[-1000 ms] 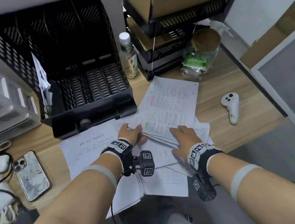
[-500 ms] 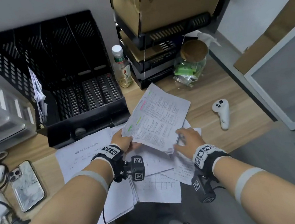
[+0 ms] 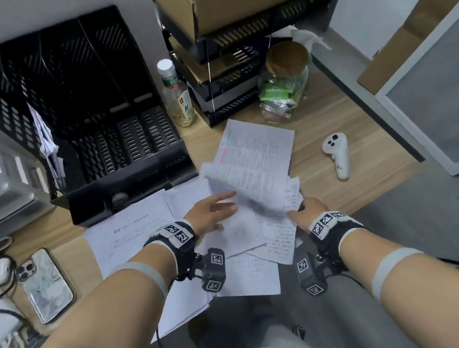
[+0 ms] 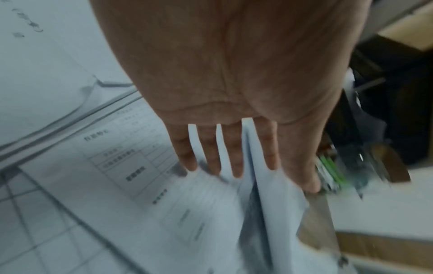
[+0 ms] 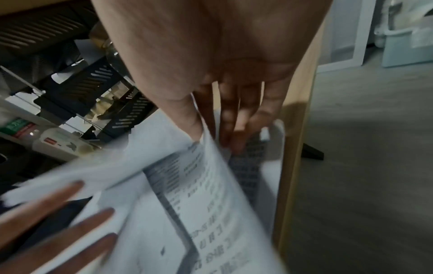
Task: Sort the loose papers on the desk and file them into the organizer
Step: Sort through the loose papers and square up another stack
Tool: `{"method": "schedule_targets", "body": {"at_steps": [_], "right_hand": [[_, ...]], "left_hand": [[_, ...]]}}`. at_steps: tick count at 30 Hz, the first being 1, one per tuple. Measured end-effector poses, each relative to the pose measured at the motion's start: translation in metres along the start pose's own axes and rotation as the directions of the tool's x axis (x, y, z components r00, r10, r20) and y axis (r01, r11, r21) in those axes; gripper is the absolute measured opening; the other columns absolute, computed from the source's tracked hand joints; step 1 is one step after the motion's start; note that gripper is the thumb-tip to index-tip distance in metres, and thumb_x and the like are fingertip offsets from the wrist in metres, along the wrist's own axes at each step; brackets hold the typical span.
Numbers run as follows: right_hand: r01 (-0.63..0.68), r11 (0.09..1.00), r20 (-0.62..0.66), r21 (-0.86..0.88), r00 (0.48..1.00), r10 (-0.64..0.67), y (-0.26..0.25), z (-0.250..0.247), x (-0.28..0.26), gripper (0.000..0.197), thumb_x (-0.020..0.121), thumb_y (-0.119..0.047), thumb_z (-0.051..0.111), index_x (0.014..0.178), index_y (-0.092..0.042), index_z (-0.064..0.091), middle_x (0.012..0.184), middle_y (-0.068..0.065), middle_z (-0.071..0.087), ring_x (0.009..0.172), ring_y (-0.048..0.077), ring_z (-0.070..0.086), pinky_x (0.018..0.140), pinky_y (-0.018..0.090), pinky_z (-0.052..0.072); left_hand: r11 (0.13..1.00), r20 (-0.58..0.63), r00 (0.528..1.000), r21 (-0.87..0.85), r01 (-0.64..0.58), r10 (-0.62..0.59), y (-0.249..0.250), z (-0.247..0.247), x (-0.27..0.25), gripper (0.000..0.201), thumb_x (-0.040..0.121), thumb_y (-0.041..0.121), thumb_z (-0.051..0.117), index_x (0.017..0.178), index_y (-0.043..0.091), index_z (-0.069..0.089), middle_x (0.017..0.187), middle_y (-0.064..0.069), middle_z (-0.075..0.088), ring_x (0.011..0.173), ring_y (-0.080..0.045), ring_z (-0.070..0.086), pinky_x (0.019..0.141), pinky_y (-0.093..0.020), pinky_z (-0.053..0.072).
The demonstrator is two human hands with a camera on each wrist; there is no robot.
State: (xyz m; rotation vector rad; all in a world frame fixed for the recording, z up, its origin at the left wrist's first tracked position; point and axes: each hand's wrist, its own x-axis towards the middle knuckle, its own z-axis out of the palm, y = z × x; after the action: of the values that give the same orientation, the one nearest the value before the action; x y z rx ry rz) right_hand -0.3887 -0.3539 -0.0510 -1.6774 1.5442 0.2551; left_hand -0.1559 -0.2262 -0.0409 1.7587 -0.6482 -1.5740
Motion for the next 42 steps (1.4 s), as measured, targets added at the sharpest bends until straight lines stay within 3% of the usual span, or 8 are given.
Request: {"method": "schedule_targets", "body": {"at_steps": [5, 8, 12, 17, 21, 31, 36, 42], "right_hand": [[0.001, 0.948, 0.008, 0.319, 1.000, -0.004, -0.002, 0.003, 0.004, 0.020, 0.089, -0.024, 0.059, 0.094, -0.007, 0.067, 0.083, 0.008, 0.069, 0.072, 0.024, 0.067, 0.066, 0.028, 0.056], [-0.069, 0.623, 0.107, 0.779, 0.994, -0.025, -0.017, 0.000, -0.011, 0.023, 0.097, -0.010, 0.054, 0.116, 0.000, 0.060, 0.092, 0.013, 0.071, 0.071, 0.024, 0.072, 0.057, 0.030, 0.060], [-0.131, 0.438, 0.204, 0.889, 0.971, -0.125, -0.024, -0.011, -0.026, 0.033, 0.098, -0.024, 0.055, 0.120, -0.001, 0.057, 0.110, 0.024, 0.070, 0.089, 0.032, 0.074, 0.069, 0.037, 0.062], [-0.156, 0.479, 0.242, 0.864, 0.962, -0.124, -0.006, -0.005, -0.024, 0.034, 0.097, -0.036, 0.053, 0.124, -0.013, 0.053, 0.117, 0.018, 0.066, 0.097, 0.035, 0.072, 0.089, 0.047, 0.057], [-0.021, 0.871, -0.032, 0.490, 0.999, 0.042, 0.019, 0.008, -0.013, 0.019, 0.092, -0.023, 0.061, 0.089, -0.005, 0.063, 0.086, 0.024, 0.060, 0.075, 0.024, 0.056, 0.073, 0.035, 0.046], [-0.107, 0.929, -0.166, 0.353, 0.971, 0.175, 0.024, 0.014, 0.006, 0.084, 0.079, -0.033, 0.071, 0.148, -0.013, 0.028, 0.145, 0.010, 0.046, 0.128, 0.031, 0.051, 0.104, 0.039, 0.042], [-0.043, 0.919, -0.136, 0.391, 0.985, 0.104, 0.008, -0.001, 0.012, 0.037, 0.081, -0.031, 0.070, 0.106, -0.004, 0.066, 0.094, 0.010, 0.070, 0.081, 0.028, 0.064, 0.074, 0.030, 0.048], [-0.057, 0.914, -0.076, 0.401, 0.993, 0.096, -0.013, -0.016, 0.002, 0.016, 0.088, -0.014, 0.053, 0.083, -0.009, 0.068, 0.053, 0.004, 0.069, 0.041, 0.017, 0.063, 0.045, 0.022, 0.045]], "left_hand": [[0.798, 0.187, 0.974, 0.563, -0.214, 0.129, -0.003, 0.029, -0.001, 0.097, 0.072, 0.044, 0.086, 0.153, 0.030, 0.035, 0.150, 0.015, 0.036, 0.139, -0.008, 0.033, 0.118, -0.031, 0.024], [0.610, 0.279, 0.948, 0.727, -0.315, 0.156, -0.018, 0.044, 0.005, 0.131, 0.051, 0.066, 0.086, 0.156, 0.040, 0.014, 0.162, 0.001, 0.023, 0.149, -0.023, 0.025, 0.123, -0.048, 0.025], [0.564, 0.198, 0.957, 0.775, -0.286, 0.212, -0.014, 0.047, 0.002, 0.104, 0.073, 0.050, 0.080, 0.154, 0.047, 0.016, 0.160, -0.002, 0.021, 0.147, -0.027, 0.029, 0.117, -0.049, 0.035], [0.626, -0.107, 0.961, 0.776, -0.080, 0.256, -0.003, 0.036, 0.009, 0.045, 0.101, 0.031, 0.049, 0.140, 0.009, 0.051, 0.135, -0.019, 0.062, 0.120, -0.039, 0.060, 0.099, -0.038, 0.047], [0.766, -0.288, 0.916, 0.642, -0.031, 0.279, 0.001, 0.019, 0.008, 0.043, 0.101, 0.027, 0.051, 0.135, 0.001, 0.056, 0.134, -0.024, 0.061, 0.122, -0.042, 0.058, 0.102, -0.039, 0.044], [0.892, -0.406, 0.879, 0.451, -0.046, 0.250, -0.005, -0.010, 0.007, 0.040, 0.098, 0.029, 0.057, 0.130, 0.003, 0.061, 0.127, -0.019, 0.067, 0.117, -0.036, 0.063, 0.100, -0.046, 0.050], [0.904, -0.432, 0.869, 0.425, -0.037, 0.239, -0.007, -0.011, 0.002, 0.041, 0.098, 0.031, 0.058, 0.129, 0.004, 0.063, 0.126, -0.018, 0.068, 0.118, -0.034, 0.064, 0.100, -0.041, 0.050], [0.881, -0.464, 0.856, 0.472, 0.021, 0.228, -0.002, -0.013, -0.004, 0.044, 0.100, 0.031, 0.055, 0.130, 0.001, 0.061, 0.124, -0.022, 0.068, 0.113, -0.038, 0.065, 0.094, -0.036, 0.050]]}}
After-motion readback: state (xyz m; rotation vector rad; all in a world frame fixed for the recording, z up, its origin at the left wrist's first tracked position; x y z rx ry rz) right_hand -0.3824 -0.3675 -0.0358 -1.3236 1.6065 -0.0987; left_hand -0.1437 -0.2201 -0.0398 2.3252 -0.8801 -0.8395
